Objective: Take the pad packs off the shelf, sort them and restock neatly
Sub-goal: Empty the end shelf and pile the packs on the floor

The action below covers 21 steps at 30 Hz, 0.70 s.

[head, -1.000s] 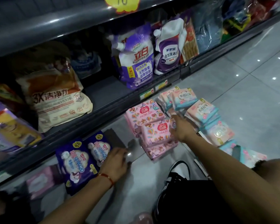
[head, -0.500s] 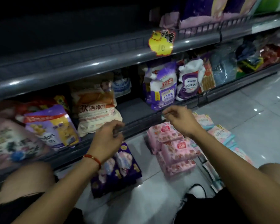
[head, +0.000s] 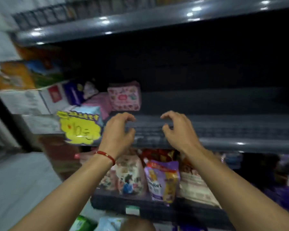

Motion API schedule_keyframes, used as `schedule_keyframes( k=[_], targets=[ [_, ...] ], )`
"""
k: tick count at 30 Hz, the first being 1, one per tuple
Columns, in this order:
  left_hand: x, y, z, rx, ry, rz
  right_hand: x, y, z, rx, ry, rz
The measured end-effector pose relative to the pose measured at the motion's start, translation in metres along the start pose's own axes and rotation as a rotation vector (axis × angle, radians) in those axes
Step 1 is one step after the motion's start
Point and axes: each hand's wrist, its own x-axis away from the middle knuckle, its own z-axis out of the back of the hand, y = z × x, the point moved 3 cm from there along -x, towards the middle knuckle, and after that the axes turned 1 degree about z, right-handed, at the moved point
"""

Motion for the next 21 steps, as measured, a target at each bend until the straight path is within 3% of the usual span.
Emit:
schedule_keyframes(
  k=[4,9,14,21],
  targets=[
    [-0.041,-0.043,0.000,-0.091,-0.050,0.028,-0.049,-0.010,-0.051,0.256,-0.163,0.024],
    [-0.107,-0.075,-0.030,-0.177,-0.108,0.034,-0.071,0.011,-0.084,0.440,-0.354,-0.129],
    [-0.196,-0.110,-0.061,-0.442,-0.300,0.079,-0.073,0.013,-0.089,0.426,-0.376,-0.188],
    [-0.255,-0.133,-0.070,-0.668,-0.282,0.058,-0.072,0.010,-0.088,0.500,-0.360,-0.193]
  ],
)
